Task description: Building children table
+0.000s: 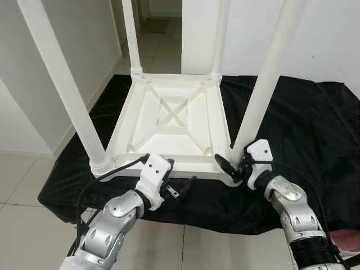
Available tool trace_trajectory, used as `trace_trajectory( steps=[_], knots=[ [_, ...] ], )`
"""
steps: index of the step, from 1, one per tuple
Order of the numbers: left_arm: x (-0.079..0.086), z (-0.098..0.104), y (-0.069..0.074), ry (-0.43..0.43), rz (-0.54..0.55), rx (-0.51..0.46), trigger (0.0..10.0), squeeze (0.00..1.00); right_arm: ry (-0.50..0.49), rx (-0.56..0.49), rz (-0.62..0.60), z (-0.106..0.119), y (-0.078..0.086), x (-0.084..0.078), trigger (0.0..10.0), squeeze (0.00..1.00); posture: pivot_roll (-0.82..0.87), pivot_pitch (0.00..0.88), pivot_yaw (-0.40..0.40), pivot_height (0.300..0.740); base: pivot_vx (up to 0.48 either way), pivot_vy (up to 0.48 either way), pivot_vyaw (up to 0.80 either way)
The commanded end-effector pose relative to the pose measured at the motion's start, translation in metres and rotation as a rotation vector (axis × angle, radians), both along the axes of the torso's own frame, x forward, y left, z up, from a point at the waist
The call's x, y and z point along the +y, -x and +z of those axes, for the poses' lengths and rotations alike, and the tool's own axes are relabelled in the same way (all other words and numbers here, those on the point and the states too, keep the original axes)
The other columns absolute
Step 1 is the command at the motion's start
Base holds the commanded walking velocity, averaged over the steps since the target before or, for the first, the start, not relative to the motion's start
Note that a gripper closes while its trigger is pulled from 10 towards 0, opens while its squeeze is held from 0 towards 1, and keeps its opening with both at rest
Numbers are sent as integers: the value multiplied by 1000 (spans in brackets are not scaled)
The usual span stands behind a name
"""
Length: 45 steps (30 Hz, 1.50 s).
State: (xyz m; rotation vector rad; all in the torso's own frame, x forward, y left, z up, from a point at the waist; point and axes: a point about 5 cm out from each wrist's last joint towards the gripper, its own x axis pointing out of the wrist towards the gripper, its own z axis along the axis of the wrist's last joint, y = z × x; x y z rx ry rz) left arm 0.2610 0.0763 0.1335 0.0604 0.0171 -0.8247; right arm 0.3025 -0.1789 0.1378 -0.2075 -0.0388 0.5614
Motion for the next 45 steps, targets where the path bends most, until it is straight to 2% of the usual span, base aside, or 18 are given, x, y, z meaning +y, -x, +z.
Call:
trace_trajectory(
  steps=[1, 3, 4, 6, 7, 14, 15, 34, 42, 43, 44, 45],
  knots=[
    [0, 2, 2, -10, -37, -1, 10000, 0, 0, 17, 24, -1, -2, 1, 0, 0, -47, 0, 52, 740, 0, 0, 0],
    [1, 2, 1, -10, -38, 0, 10000, 0, -18, 23, 20, 0, -3, -1, 0, 0, -49, 2, 53, 740, 0, 0, 0],
    [1, 2, 1, -12, -39, 0, 10000, 0, -25, 25, 16, 0, -2, -1, 3373, 0, -49, 2, 54, 740, 0, 0, 0],
    [1, 2, 1, -13, -39, 0, 10000, 0, -29, 26, 14, 0, -1, -1, 3373, 0, -48, 3, 53, 740, 0, 0, 0],
    [1, 2, 1, -14, -40, 0, 10000, 0, -41, 26, 11, 0, -1, 0, 10000, 0, -49, 4, 51, 740, 0, 0, 0],
    [1, 3, 1, 16, -28, 15, 10000, 0, -115, 13, -107, -2, 5, 3, 10000, 0, -42, 8, 41, 740, 0, 0, 0],
    [0, 3, 2, 16, -23, 17, 10000, 0, -131, 10, -160, -4, 9, 5, 10000, 0, -39, 8, 39, 740, 0, 0, 0],
    [-4, 1, 4, 41, -4, 30, 10000, 0, -214, -6, -381, 0, 26, 31, 10000, 0, -36, 9, 17, 740, 0, 0, 0],
    [-6, 1, -2, 37, 59, 7, 10000, 0, -245, -15, -556, -4, 29, 41, 10000, 0, -29, 3, 9, 740, 0, 0, 0],
    [-5, 0, -5, 2, 95, -18, 10000, 0, -261, -11, -601, -5, 29, 42, 10000, 0, -26, 3, 15, 740, 0, 0, 0],
    [-3, -2, -10, -10, 148, -5, 10000, 0, -274, -15, -651, -6, 28, 41, 10000, 0, -26, 3, 15, 740, 0, 0, 0],
    [-3, -2, -10, -10, 148, -5, 10000, 0, -274, -15, -651, -6, 28, 41, 10000, 0, -26, 3, 15, 740, 0, 0, 0]
  ],
)
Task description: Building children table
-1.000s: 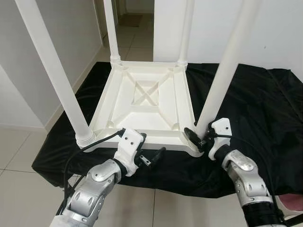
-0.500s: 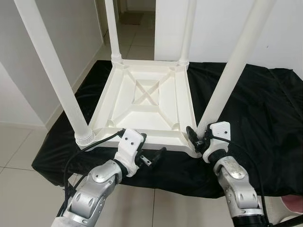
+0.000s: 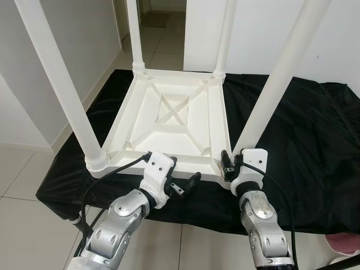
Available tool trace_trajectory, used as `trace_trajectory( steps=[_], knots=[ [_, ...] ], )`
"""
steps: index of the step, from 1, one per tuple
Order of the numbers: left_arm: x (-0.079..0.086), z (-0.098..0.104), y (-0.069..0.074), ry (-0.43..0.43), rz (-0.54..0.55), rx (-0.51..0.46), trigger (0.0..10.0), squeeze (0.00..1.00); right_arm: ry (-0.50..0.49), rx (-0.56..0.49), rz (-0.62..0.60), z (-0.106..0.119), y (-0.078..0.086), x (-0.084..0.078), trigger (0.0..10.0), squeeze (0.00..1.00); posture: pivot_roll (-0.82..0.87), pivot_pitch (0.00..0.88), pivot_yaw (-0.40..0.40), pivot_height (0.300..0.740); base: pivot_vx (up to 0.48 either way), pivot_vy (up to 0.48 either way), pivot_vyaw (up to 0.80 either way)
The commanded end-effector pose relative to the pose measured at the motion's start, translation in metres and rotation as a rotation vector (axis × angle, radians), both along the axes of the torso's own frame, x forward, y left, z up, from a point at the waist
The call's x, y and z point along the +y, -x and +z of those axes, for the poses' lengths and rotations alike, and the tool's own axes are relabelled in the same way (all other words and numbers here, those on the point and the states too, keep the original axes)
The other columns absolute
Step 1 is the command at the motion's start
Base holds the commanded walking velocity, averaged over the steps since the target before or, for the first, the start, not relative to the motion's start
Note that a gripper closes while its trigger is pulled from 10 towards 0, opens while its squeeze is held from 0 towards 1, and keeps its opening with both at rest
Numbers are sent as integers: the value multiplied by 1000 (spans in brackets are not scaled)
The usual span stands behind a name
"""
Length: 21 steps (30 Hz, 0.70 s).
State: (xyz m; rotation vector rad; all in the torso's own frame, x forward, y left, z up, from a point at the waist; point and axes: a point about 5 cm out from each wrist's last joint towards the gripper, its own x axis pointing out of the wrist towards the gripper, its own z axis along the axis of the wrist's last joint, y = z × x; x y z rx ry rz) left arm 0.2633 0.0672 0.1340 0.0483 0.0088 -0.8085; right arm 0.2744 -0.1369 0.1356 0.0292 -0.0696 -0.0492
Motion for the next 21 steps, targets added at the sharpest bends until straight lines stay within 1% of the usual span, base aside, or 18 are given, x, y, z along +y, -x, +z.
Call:
trace_trajectory(
  steps=[1, 3, 7, 8, 9, 17, 18, 19, 21],
  knots=[
    [9, -3, -11, -13, 179, 16, 10000, 0, -18, 6, -100, -3, -1, -3, 10000, 0, -29, 2, 25, 740, 0, 0, 0],
    [11, -4, -16, 13, 229, 45, 10000, 0, -23, 3, -147, -3, -2, -4, 10000, 0, -28, 2, 26, 740, 0, 0, 0],
    [11, -2, -17, 45, 250, 55, 10000, 0, -33, -1, -166, -2, 0, -5, 10000, 0, -31, 3, 28, 740, 0, 0, 0],
    [10, -3, -15, 44, 249, 54, 10000, 0, -31, -4, -192, -2, 1, -7, 10000, 663, -34, 1, 28, 740, 0, 0, 0],
    [10, -6, -12, 23, 235, 50, 10000, 0, -47, -9, -191, -1, 1, -8, 10000, 1000, -32, 3, 26, 740, 0, 0, 0],
    [11, -7, -13, 8, 213, 38, 10000, 0, -40, -23, -189, 0, 1, -5, 10000, 1000, -30, 4, 23, 740, 0, 0, 0],
    [12, -7, -13, 2, 206, 33, 10000, 0, -46, -21, -183, 0, 0, -3, 10000, 616, -30, 4, 23, 740, 0, 0, 0],
    [11, -6, -15, -4, 202, 29, 10000, 0, -54, -26, -166, 0, -1, -1, 10000, 0, -30, 5, 22, 740, 0, 0, 0],
    [11, -6, -15, -5, 205, 26, 10000, 0, -49, -27, -163, 0, -1, -1, 10000, 0, -31, 6, 22, 740, 0, 0, 0]
  ],
)
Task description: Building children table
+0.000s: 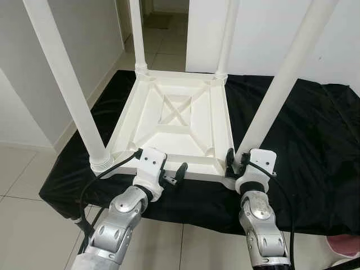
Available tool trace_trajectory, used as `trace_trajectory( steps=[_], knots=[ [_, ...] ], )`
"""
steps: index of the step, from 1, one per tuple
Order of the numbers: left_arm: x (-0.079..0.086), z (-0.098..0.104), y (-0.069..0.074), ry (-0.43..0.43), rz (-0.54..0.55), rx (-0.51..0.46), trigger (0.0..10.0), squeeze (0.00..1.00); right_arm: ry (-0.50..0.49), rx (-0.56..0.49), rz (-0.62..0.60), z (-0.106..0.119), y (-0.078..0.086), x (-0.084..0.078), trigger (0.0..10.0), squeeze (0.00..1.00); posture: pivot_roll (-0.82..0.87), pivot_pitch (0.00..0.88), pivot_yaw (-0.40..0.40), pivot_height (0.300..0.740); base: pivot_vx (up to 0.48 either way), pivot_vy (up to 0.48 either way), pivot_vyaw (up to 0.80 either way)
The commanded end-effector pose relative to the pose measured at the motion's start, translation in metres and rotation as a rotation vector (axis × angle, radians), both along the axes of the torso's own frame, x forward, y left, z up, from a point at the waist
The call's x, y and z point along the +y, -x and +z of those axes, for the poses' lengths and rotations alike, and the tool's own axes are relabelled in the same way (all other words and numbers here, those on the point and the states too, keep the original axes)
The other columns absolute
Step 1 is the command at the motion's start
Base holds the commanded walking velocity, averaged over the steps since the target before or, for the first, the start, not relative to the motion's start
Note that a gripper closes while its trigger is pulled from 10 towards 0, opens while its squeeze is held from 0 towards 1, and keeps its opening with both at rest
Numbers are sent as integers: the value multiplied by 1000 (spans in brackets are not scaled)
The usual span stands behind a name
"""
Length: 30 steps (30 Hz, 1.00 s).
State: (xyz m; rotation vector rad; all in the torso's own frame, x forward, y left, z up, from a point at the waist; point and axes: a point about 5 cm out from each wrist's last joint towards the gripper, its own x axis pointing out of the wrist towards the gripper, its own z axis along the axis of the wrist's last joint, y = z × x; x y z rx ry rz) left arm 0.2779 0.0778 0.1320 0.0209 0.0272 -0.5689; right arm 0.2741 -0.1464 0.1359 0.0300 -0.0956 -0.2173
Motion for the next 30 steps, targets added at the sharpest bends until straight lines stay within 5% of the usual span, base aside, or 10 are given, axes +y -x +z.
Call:
trace_trajectory(
  steps=[1, 30],
  knots=[
    [0, -4, -1, -22, -36, 7, 10000, 0, -42, -6, 5, 0, -1, 9, 10000, 0, -31, 6, 22, 740, 0, 0, 0],
    [4, 1, -7, -11, 42, -2, 10000, 0, 9, -21, 181, 1, -8, 8, 10000, 0, -29, 55, -12, 740, 0, 0, 0]
  ],
)
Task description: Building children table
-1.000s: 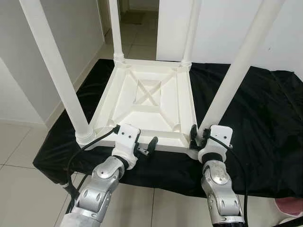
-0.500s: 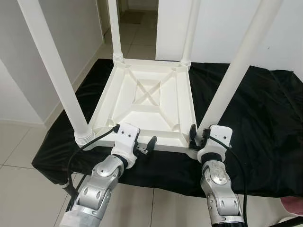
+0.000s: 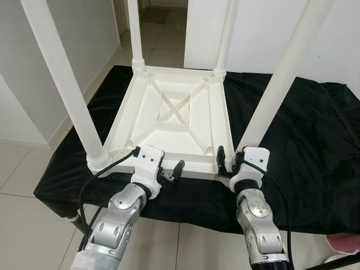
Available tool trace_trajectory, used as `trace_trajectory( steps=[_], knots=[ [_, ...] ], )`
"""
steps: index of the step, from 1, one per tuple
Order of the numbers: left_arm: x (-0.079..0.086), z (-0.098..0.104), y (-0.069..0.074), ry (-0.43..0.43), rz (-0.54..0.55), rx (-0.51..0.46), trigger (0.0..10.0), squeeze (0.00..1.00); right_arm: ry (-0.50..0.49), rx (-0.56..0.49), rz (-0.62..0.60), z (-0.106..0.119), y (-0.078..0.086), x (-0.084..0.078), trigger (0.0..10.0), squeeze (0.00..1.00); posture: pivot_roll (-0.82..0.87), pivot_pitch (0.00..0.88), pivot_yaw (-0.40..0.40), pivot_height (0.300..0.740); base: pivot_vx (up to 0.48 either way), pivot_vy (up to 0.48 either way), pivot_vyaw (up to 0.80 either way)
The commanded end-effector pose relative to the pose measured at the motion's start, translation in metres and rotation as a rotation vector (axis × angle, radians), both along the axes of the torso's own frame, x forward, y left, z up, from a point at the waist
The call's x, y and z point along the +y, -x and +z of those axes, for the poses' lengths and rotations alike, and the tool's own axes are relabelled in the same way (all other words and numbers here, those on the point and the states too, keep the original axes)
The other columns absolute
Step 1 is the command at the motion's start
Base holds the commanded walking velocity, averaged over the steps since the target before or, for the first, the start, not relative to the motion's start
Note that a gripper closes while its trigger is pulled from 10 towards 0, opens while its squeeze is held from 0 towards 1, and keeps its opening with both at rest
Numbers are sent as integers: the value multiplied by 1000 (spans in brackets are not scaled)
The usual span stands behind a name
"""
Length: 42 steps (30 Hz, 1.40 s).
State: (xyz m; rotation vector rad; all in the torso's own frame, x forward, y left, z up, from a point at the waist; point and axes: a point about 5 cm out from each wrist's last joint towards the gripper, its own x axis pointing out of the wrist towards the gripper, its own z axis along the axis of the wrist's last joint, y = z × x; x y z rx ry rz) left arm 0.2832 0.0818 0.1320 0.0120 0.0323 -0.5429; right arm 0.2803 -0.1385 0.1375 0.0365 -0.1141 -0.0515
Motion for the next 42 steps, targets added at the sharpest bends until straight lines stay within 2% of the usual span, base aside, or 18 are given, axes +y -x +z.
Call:
trace_trajectory(
  steps=[1, 14, 17, 23, 31, 38, 42],
  knots=[
    [0, 1, -1, -22, 11, -11, 10000, 0, 9, -1, 19, -1, -2, -1, 10000, 0, -31, 54, -11, 740, 0, 0, 0],
    [8, 0, 3, -68, -25, -25, 10000, 0, 31, -20, 38, 5, -3, -9, 10000, 0, -34, 56, -20, 740, 0, 0, 0],
    [8, -1, 3, -69, -29, -25, 10000, 0, 31, -21, 41, 5, -3, -9, 10000, 0, -37, 52, -21, 740, 0, 0, 0],
    [2, -4, 5, -129, -43, -45, 10000, 0, 45, -45, 72, 10, -8, -9, 10000, 0, -31, 58, -32, 740, 0, 0, 0],
    [-1, -3, 9, -121, -62, -51, 10000, 0, 47, -58, 84, 10, -7, -11, 10000, 0, -33, 56, -33, 740, 0, 0, 0],
    [2, 3, 3, -112, -54, -70, 10000, 0, 27, -80, 102, 8, -5, -10, 10000, 0, -28, 37, -20, 740, 0, 0, 0],
    [0, 6, 4, -106, -94, -87, 10000, 0, 38, -92, 118, 7, -3, -12, 10000, 0, -45, 28, -8, 740, 0, 0, 0]
  ],
)
